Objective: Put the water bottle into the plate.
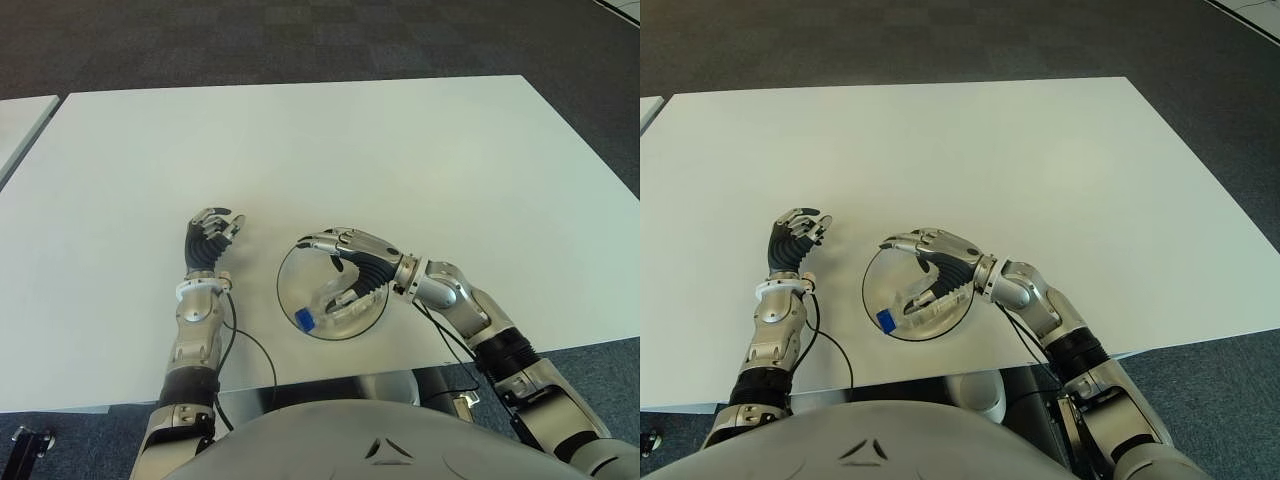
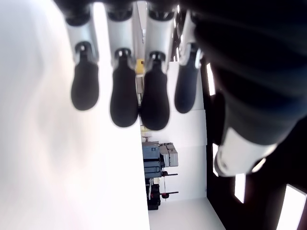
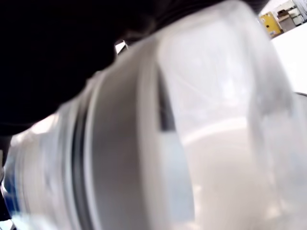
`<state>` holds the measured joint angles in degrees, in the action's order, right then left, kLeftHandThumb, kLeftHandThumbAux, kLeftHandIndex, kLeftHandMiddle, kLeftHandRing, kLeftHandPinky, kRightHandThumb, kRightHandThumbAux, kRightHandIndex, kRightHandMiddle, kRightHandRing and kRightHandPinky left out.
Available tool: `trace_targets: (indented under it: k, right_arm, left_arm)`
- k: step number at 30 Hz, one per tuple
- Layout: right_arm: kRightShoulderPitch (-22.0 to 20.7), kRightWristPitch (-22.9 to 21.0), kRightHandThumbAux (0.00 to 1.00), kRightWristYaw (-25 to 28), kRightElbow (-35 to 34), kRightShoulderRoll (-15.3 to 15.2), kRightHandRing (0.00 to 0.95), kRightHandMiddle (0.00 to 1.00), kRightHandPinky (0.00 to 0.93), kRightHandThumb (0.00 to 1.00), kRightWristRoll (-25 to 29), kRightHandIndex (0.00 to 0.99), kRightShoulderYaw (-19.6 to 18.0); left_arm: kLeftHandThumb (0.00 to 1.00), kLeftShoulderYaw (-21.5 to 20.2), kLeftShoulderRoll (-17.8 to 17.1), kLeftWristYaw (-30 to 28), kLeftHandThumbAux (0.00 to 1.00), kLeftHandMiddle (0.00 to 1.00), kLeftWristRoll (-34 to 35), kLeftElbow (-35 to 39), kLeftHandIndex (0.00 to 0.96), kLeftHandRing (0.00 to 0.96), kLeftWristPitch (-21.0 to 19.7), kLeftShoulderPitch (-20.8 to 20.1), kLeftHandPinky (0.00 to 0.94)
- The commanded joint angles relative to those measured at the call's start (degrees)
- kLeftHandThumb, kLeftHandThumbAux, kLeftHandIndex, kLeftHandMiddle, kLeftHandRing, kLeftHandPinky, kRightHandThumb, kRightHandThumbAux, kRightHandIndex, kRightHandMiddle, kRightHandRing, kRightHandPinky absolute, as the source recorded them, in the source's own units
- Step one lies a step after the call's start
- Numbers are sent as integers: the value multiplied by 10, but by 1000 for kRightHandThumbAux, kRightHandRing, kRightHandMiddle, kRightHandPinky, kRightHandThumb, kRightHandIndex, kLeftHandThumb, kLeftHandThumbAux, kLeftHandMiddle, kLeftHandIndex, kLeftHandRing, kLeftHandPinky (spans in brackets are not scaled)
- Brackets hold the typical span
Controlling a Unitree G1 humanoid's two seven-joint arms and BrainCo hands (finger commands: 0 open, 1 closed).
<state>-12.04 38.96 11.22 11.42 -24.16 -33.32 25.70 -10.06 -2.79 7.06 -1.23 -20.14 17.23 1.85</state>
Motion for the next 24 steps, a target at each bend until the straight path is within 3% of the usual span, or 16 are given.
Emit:
trace_targets:
  k: [1,8,13,24]
  right_arm:
    - [-9,17,458,-91,20,1,0,0,0,0,-85,0,0]
    - [-21,8,468,-233,46,4,0,0,0,0,-203,0,21]
    - [-40,-19,475,-366,109,16,0,0,0,0,-292,0,63]
    - [-59,-60,472,-486,143,15,0,0,0,0,-348,0,110]
  left_arm:
    - [710,4,-1,7,713,686,-8,1,438,664,-10,7,641]
    - [709,5,-2,7,713,692,-12,0,438,670,-5,6,647]
    - [708,8,-6,-1,714,697,-11,-1,438,677,3,7,657]
    - [707,10,-15,-16,714,707,-8,-13,438,692,23,7,668]
